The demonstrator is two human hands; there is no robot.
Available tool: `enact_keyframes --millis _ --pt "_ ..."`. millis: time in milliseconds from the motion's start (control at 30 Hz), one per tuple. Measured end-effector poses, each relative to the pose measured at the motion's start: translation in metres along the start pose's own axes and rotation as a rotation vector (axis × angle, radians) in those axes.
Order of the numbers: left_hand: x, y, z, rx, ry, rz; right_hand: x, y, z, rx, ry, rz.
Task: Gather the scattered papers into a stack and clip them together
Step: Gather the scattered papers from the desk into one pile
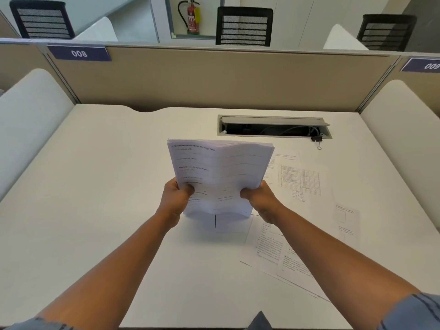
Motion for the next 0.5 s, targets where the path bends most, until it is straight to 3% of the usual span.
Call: enact_keyframes --millis 300,500 --pt "-0.015 0.000 0.006 -0.031 -0.089 -0.221 -0.008 -0.011 0.000 -0.139 0.073 0.041" --pt "-0.003 0.024 -0.028 0.276 -0.445 -0.396 -0.006 -0.025 0.019 -0.209 0.162 0.060"
Point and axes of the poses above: each hand's wrist, its own x-axis away from the middle knuckle, its own y-axis out of the palm, z = x × y, the point moved 7 cm from there along -x, towards the middle knuckle, and after that the axes turned 7 degrees about x, right-handed, at the moved point
